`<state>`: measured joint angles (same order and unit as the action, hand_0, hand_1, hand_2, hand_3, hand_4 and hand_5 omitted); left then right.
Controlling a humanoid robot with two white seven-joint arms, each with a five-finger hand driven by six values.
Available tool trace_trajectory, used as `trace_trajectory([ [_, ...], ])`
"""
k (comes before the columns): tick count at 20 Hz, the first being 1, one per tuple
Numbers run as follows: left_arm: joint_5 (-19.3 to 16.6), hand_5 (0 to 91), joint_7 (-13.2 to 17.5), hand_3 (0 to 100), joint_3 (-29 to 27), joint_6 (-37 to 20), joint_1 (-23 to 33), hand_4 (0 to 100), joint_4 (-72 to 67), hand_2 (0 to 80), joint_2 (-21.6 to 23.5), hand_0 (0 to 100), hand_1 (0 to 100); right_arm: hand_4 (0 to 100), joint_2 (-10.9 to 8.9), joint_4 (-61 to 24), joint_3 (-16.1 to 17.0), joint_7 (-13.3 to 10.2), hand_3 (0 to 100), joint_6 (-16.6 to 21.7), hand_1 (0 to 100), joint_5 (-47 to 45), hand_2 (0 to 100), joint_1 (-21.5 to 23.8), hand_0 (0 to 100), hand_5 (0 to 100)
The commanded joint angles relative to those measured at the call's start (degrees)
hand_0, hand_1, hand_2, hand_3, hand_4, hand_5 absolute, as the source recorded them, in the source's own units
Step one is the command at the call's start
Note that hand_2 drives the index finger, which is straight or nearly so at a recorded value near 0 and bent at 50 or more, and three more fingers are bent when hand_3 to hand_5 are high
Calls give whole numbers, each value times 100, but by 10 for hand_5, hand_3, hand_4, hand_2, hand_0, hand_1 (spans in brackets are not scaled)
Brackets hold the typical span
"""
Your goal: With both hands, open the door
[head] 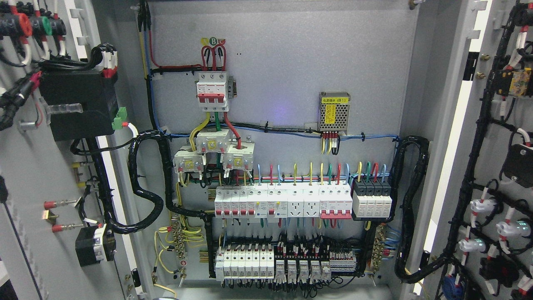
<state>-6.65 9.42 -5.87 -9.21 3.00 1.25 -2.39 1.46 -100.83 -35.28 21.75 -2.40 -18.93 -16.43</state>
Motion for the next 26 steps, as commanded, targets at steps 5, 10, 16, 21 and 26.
trace_trajectory([
  [5,5,0,-2,0,962,25,1551,0,4253,0,98,0,0,0,-1217,-463,531,-302,0,1301,0,12,0,1571,383,0],
  [10,164,0,7,0,1747,-10,2572,0,6962,0,748,0,0,0,-1675,-481,785,-364,0,2321,0,12,0,2380,383,0],
  [16,182,0,166,0,1800,-1211,3259,0,9005,0,1170,0,0,0,-2070,-507,1242,-338,0,3376,0,12,0,3329,382,0],
  [21,190,0,113,0,1941,-2829,3453,0,9314,0,1223,0,0,0,-2369,-691,1751,-347,0,3755,0,12,0,3892,382,0],
  [26,182,0,104,0,1836,-4121,3444,0,9314,0,1066,0,0,0,-2501,-981,2217,-347,0,4098,0,3,0,4121,382,0],
])
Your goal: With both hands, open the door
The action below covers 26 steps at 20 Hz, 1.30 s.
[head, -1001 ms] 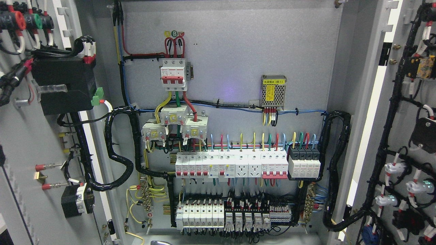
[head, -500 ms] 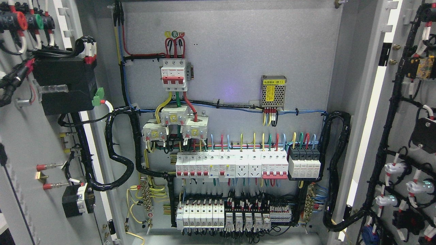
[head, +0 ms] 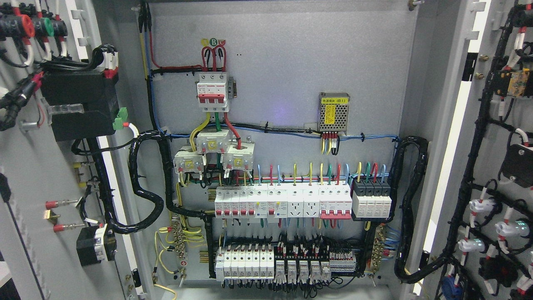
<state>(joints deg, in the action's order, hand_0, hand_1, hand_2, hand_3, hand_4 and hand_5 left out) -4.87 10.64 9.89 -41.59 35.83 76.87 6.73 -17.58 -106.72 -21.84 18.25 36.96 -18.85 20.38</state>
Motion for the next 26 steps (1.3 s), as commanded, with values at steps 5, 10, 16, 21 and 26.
trace_trajectory([
  [5,126,0,-351,0,224,-1614,-101,0,1796,0,109,0,0,0,-615,-647,1252,3,0,452,0,-5,0,520,382,0],
  [10,584,0,-388,0,224,-1668,-392,0,1980,0,-5,0,0,0,-615,-867,1665,3,0,786,0,-14,0,502,382,0],
  [16,584,0,-388,0,294,-2036,-787,0,2077,0,-102,0,0,0,-659,-956,2079,3,0,875,0,-84,0,362,382,0],
  [21,557,0,-353,0,505,-2230,-1253,0,2252,0,-208,0,0,0,-685,-956,2359,-6,0,848,0,-452,0,168,382,0],
  [26,584,0,-361,0,611,-2554,-1552,0,2823,0,-208,0,0,0,-983,-947,2658,-14,0,813,0,-734,0,186,383,0],
])
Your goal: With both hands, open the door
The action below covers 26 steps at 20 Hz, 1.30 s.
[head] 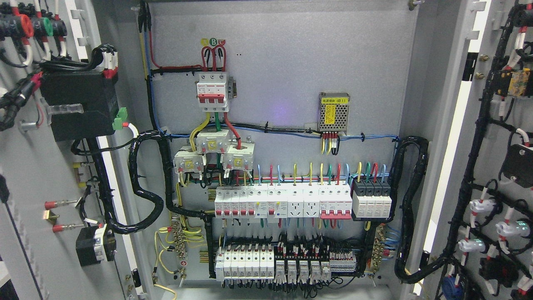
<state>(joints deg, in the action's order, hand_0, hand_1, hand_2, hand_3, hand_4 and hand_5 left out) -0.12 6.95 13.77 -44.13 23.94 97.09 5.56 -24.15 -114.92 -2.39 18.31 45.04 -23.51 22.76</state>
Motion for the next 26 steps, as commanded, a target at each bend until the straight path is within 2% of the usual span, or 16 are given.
trace_trajectory([
  [1,109,0,16,0,231,-2415,-390,0,907,0,-90,0,0,0,-371,-127,792,-11,0,-3,0,-303,0,-53,383,0],
  [3,109,0,8,0,284,-2626,-477,0,1092,0,-55,0,0,0,-476,-127,845,-11,0,-117,0,-425,0,-53,383,0],
  [6,109,0,8,0,293,-2653,-469,0,1408,0,-28,0,0,0,-529,-127,916,-20,0,-275,0,-496,0,-44,382,0],
  [9,109,0,16,0,223,-2749,-417,0,1646,0,-177,0,0,0,-608,-127,916,-11,0,-434,0,-505,0,-44,383,0],
  [12,118,0,8,0,21,-3118,-373,0,1673,0,-327,0,0,0,-661,-127,951,-11,0,-505,0,-505,0,-53,383,0],
  [21,688,0,16,0,-682,-3444,-408,0,1699,0,-442,0,0,0,-670,-118,951,-11,0,-618,0,-637,0,-281,382,0],
  [26,794,0,16,0,-1051,-3725,-329,0,1884,0,-380,0,0,0,-696,-101,960,-11,0,-750,0,-839,0,-308,382,0],
])
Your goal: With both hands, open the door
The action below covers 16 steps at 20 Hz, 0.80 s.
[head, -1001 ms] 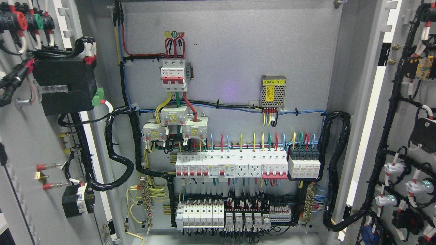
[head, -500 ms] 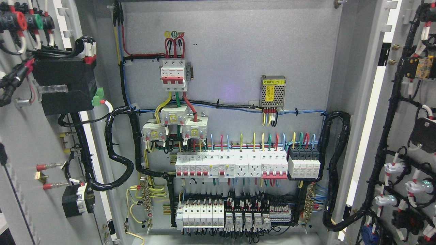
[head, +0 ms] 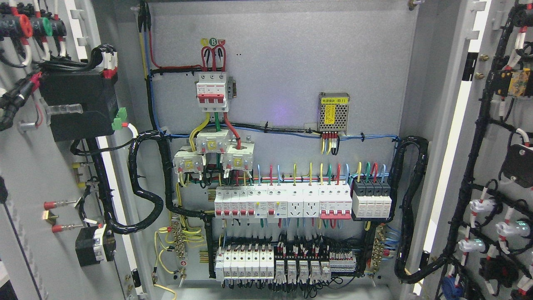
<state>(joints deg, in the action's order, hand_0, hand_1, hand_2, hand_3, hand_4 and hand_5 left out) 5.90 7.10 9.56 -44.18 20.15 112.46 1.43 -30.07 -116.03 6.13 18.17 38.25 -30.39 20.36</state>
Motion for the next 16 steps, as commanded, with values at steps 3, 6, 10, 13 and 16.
trace_trajectory([
  [3,262,0,-7,0,-876,-3721,85,0,347,0,24,0,0,0,-113,27,107,12,0,-99,0,-266,0,-59,382,0],
  [6,402,0,2,0,-1114,-3729,234,0,355,0,59,0,0,0,-105,45,134,3,0,-99,0,-283,0,-50,382,0],
  [10,579,0,2,0,-1413,-3729,349,0,355,0,94,0,0,0,-52,45,204,3,0,-99,0,-511,0,-32,382,0],
  [13,648,0,2,0,-1606,-3729,358,0,355,0,94,0,0,0,-52,71,283,3,0,-99,0,-565,0,21,382,0],
  [16,754,0,2,0,-1712,-3729,358,0,347,0,112,0,0,0,-43,71,362,3,0,-99,0,-574,0,108,382,0],
])
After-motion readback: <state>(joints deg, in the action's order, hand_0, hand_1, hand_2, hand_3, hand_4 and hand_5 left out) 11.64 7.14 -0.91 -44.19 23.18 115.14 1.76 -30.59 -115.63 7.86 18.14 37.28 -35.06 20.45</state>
